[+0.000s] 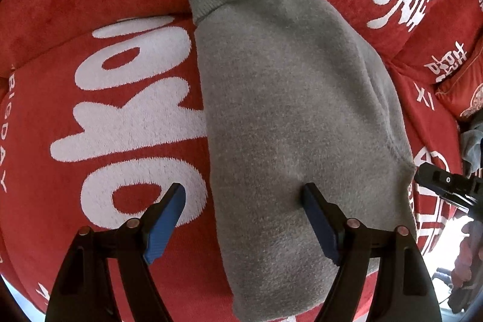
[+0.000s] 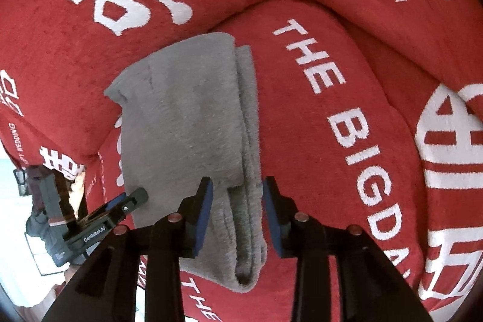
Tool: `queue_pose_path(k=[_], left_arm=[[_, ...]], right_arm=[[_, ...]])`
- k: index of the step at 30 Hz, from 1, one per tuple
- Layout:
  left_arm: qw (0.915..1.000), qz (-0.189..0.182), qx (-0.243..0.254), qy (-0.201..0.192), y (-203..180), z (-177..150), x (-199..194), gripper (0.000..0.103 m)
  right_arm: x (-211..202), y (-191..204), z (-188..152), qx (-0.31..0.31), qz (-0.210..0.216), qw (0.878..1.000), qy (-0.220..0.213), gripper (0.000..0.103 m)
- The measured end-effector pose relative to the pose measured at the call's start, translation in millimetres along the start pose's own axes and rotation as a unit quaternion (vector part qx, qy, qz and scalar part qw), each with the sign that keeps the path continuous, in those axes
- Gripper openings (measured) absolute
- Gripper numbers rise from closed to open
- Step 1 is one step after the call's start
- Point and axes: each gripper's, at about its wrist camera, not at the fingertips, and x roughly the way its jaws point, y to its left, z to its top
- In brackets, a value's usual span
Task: Fold small clothes
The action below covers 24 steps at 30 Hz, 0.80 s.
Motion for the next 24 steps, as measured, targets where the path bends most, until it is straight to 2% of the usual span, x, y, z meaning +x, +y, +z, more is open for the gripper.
queue_pose_path(k=[3,6,8,9,12,17,20,21,22,24], left_arm=[[1.0000,-0.001,-0.004,0.004,-1,2,1,0.080],[0.9998,-0.018,-0.009,0.002,1,4,0,0.080],[0.9970,-0.074,-0.021,-0.009,6,7,-7,0.080],[0.9951,-0.095,-0.028,-0.009,9,8,-9,0.080],[0.9898,-0.133,-0.050,-0.006,22,17,-10,0.080],[0.9910,-0.121,-0.057,0.002,35,31,-1,0.080],[0.9878,-0.143,-0.058,0.018,35,35,6,0.080],[0.9876,-0.146,-0.055,0.020,33,33,8,0.084],[0.9877,-0.146,-0.050,0.024,30,34,11,0.103],[0.9890,-0.141,-0.034,0.027,22,34,15,0.103]], right_arm=[[2,-1,2,-0.001,-0.002,1.000,0.004,0.041],[4,-5,7,0.002,-0.001,1.000,0.008,0.046],[9,-5,12,0.005,0.002,1.000,0.009,0.059],[10,-7,14,0.005,0.005,1.000,0.009,0.061],[14,-13,23,0.004,0.029,1.000,0.012,0.069],[27,-24,40,0.011,0.070,0.997,0.036,0.076],[33,-27,52,0.003,0.078,0.996,0.045,0.076],[35,-28,55,0.001,0.082,0.995,0.050,0.076],[38,-30,57,0.001,0.089,0.994,0.055,0.076],[44,-32,61,0.001,0.101,0.993,0.066,0.077]])
